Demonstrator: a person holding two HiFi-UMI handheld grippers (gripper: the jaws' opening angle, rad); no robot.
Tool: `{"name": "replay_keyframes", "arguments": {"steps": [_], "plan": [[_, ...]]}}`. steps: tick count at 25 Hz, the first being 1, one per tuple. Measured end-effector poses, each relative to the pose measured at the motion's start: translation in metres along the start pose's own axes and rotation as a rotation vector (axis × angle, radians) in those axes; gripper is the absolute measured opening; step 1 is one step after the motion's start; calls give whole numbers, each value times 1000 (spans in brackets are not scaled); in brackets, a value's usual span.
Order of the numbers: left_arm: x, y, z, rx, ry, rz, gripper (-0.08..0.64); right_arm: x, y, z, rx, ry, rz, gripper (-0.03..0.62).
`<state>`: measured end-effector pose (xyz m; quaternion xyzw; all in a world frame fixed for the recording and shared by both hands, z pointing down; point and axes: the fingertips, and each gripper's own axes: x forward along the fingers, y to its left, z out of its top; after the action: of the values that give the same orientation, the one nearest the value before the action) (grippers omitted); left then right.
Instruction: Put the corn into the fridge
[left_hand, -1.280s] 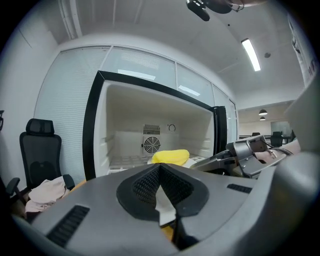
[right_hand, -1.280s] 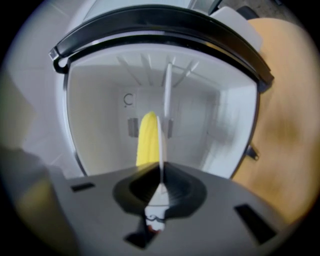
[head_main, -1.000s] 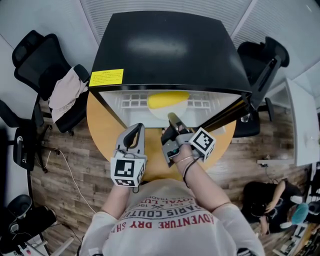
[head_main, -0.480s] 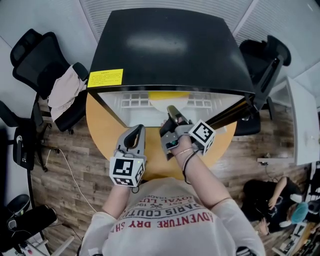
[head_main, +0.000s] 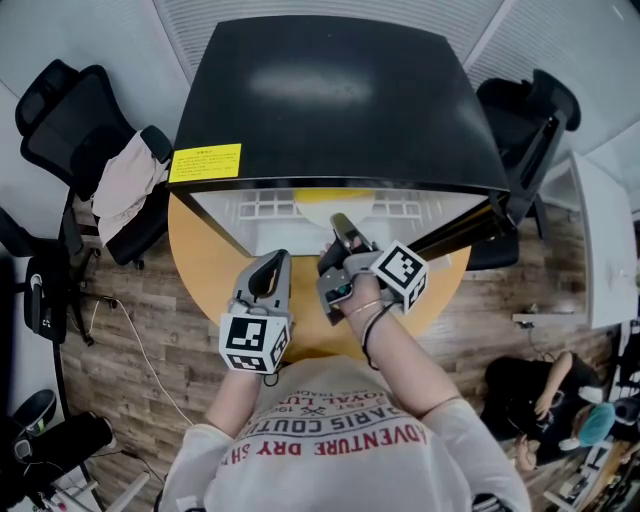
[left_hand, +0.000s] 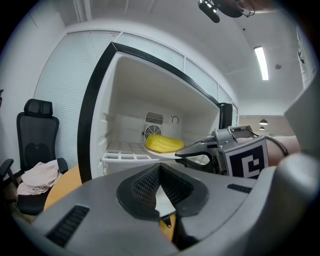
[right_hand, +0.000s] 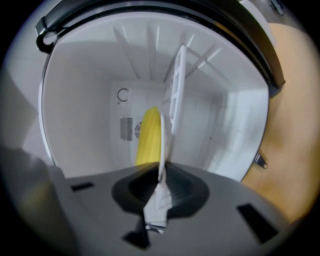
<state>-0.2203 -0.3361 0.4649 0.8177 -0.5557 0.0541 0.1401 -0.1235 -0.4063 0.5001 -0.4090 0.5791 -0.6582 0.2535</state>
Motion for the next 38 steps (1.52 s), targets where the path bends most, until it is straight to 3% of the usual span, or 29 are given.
{"name": "replay_keyframes", "arguments": {"steps": [8, 16, 17, 19, 24, 26, 30, 34, 36, 38], "plan": [[-2, 1, -4, -8, 6, 1, 25, -1, -2, -6, 24, 25, -15, 86], [-6, -5, 6, 8, -18, -10, 25, -32, 4, -25, -114, 100, 51, 141], [-6, -8, 8, 13, -23, -16, 25, -39, -1, -28, -152, 114, 48, 133], [-7, -13, 10, 22, -29, -27, 25, -51, -16, -36, -224, 140, 23, 47], [-13, -23, 13, 40, -38, -44, 25, -71, -25, -49, -331, 151, 63, 32], [-15, -27, 14, 47, -43, -47, 25, -76, -17, -49, -485, 133, 91, 31], [-21, -35, 13, 53, -48, -52, 25, -89, 18, -45, -976, 47, 109, 31], [-26, -41, 13, 67, -53, -49, 25, -105, 57, -49, -1403, -58, 136, 31], [-30, -43, 14, 83, -61, -44, 25, -111, 65, -50, -1545, -94, 135, 31], [-34, -45, 17, 100, -71, -36, 25, -114, 65, -48, -1598, -107, 124, 31]]}}
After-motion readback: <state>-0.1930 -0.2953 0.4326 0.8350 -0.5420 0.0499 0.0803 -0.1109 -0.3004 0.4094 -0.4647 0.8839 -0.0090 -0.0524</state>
